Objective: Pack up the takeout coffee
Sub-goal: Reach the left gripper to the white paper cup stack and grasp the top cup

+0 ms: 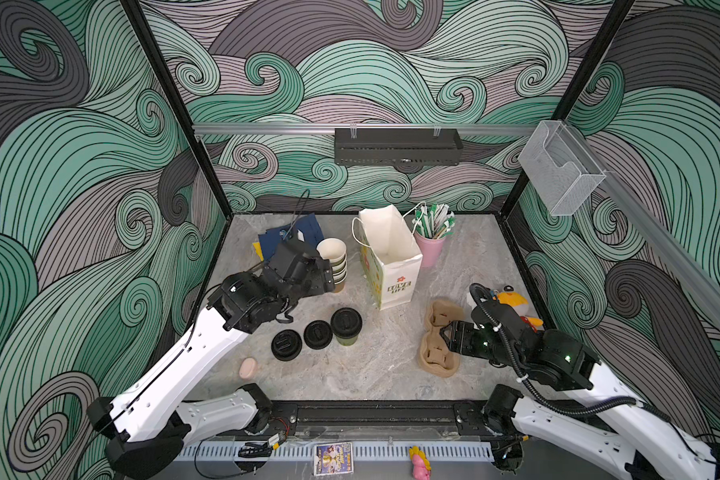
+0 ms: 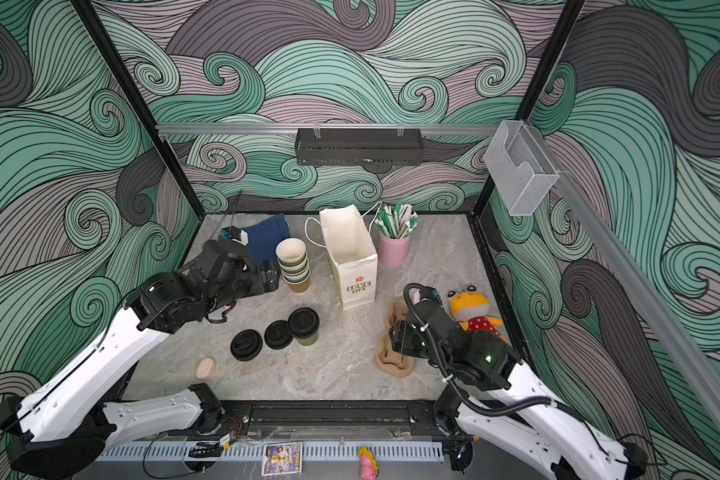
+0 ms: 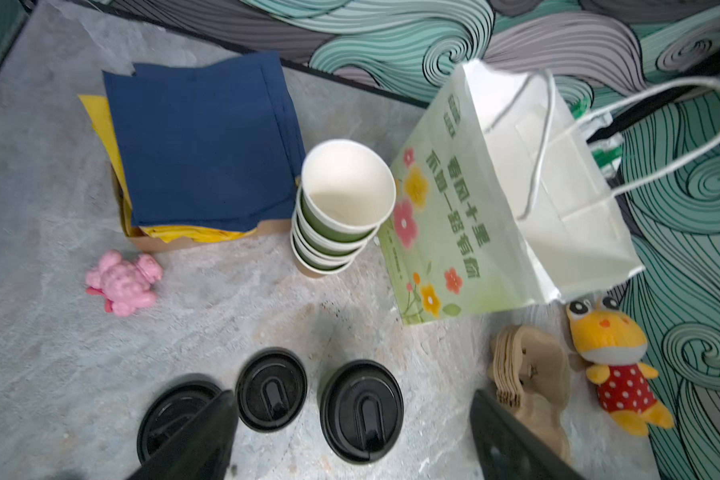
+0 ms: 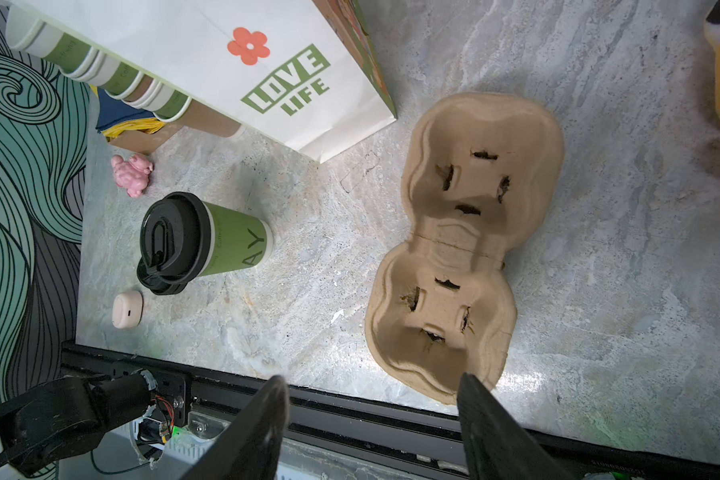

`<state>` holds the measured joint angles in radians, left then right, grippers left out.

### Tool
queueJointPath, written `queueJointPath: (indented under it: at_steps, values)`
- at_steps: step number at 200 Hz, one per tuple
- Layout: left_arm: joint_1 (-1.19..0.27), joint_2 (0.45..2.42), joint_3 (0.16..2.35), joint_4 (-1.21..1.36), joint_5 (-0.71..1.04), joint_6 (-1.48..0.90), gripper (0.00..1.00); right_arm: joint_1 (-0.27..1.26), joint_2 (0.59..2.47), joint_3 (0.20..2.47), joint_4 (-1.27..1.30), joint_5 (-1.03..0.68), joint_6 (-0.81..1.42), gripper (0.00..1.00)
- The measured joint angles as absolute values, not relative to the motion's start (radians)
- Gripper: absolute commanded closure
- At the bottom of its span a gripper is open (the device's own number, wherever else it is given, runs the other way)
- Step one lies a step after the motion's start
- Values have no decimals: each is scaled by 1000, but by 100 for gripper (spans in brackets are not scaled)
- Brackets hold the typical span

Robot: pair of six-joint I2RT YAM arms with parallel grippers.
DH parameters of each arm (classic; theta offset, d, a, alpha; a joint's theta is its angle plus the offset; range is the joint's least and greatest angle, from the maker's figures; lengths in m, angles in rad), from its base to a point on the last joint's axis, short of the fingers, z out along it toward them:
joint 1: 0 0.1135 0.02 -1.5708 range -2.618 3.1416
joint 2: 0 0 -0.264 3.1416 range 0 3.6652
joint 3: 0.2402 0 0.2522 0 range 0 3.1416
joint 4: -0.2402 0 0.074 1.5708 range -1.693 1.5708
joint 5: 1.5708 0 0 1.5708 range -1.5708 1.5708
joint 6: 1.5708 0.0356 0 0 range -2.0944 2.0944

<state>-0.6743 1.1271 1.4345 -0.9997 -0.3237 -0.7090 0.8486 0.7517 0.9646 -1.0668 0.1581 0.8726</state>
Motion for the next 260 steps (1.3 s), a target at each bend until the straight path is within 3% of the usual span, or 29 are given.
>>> queueJointPath:
  at_steps: [46, 80, 150, 260]
  values:
    - [-459, 1339, 1555, -987, -172, -667, 25, 849, 859, 1044, -1062, 162, 808, 34]
    - [-381, 1520, 1645, -987, -86, -660, 34, 849, 862, 1050, -1058, 178, 788, 34]
    - [-349, 1699, 1755, -1002, -43, -574, 50, 847, 859, 1050, -1053, 205, 786, 34]
    - [-347, 1773, 1766, -1005, -48, -529, 75, 834, 846, 1045, -1051, 209, 793, 34]
